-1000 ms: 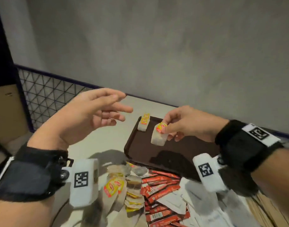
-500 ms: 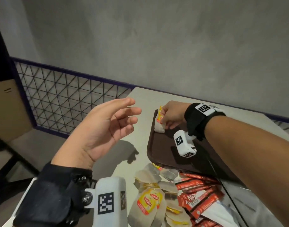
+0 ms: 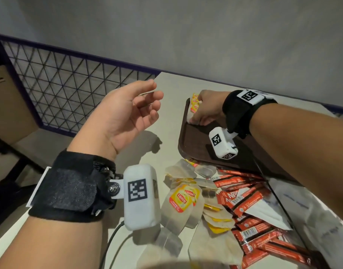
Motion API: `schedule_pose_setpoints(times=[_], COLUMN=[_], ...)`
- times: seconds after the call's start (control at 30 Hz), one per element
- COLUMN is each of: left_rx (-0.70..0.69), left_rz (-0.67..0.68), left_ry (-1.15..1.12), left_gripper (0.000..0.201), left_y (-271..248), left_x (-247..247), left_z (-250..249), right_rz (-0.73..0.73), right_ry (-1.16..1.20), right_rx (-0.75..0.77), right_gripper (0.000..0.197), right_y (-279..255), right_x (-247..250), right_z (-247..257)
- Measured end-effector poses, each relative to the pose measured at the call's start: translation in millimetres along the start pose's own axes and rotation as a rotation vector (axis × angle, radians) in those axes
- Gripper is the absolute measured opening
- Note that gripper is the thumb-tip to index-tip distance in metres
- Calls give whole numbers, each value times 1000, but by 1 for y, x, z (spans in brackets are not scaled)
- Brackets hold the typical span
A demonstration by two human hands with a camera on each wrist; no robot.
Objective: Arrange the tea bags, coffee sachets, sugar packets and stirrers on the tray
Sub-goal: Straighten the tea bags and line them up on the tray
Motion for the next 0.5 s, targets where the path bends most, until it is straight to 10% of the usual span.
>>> schedule_pose_setpoints(times=[0.3,0.5], left_rx=[16,19], left_rz=[-24,-24], left_ry=[14,-15], left_gripper=[10,7], left_y=[2,2], left_x=[4,6], left_z=[5,4], right_rz=[-141,356], right_ry=[-164,-166], right_rx=[144,377], right_gripper=[39,33], right_y=[-48,-172], right_x=[12,-26], right_z=[20,24])
Point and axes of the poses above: each hand's wrist, its own y-axis towards the middle knuckle, its own x-axis out of the back of the hand, z = x × y, the point moved 3 cm from there along y, towards the middle knuckle, and after that the axes turned 4 degrees about -x, right-handed, at the moved point
